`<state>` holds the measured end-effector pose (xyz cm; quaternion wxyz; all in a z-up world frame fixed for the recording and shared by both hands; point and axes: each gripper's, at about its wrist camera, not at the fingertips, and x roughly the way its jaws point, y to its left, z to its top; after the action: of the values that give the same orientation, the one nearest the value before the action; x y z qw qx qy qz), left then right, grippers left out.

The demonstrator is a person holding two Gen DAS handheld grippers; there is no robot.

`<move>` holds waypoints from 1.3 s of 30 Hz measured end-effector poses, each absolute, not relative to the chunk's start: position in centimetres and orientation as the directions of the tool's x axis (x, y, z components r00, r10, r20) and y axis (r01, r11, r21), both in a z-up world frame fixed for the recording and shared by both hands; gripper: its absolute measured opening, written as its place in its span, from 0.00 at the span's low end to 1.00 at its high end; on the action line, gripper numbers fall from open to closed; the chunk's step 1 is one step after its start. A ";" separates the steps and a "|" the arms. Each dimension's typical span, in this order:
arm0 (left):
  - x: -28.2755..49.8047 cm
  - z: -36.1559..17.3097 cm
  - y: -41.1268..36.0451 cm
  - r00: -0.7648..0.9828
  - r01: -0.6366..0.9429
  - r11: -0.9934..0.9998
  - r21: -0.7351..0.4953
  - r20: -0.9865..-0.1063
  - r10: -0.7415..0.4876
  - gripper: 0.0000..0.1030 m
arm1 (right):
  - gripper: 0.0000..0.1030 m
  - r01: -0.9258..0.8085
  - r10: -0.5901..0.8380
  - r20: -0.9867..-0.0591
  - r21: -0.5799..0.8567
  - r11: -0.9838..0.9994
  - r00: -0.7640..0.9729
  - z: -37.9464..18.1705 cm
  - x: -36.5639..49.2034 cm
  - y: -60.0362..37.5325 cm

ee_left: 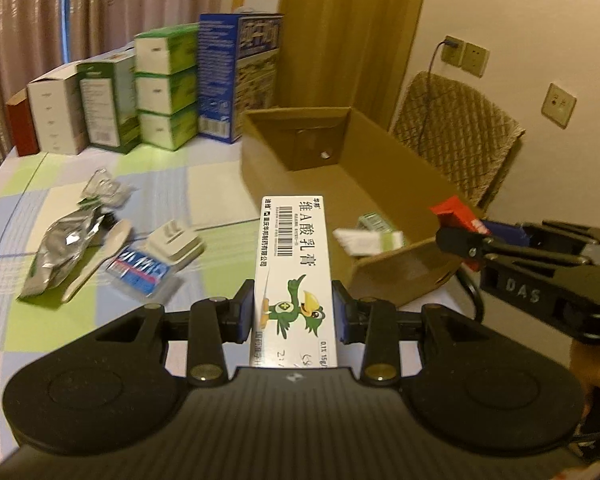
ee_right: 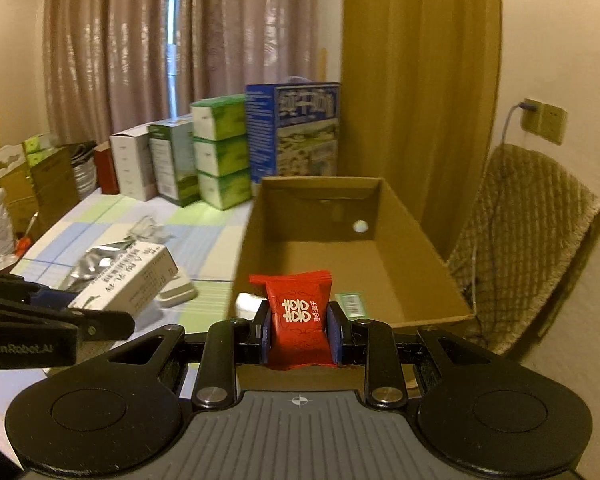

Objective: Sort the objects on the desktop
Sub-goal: 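Carry the cream box and red packet over the cardboard box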

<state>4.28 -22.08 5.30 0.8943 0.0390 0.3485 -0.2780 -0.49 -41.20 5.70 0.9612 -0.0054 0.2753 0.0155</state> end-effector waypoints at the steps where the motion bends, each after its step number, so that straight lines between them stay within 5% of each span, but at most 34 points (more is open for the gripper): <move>1: 4.4 5.5 -22.7 0.599 0.530 0.838 -0.127 -0.644 -0.476 0.32 | 0.24 -0.027 0.024 -0.531 0.001 1.000 0.847 5.8 -0.4 -41.6; 39: 12.5 5.2 -34.6 0.531 0.504 0.837 -0.212 -0.689 -0.494 0.32 | 0.24 0.015 0.027 -0.564 0.069 0.998 0.825 5.7 8.7 -50.5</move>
<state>12.47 -34.59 5.24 0.8748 0.0067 0.3917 -0.2852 8.65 -50.53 5.72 0.9547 0.0350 0.2955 0.0032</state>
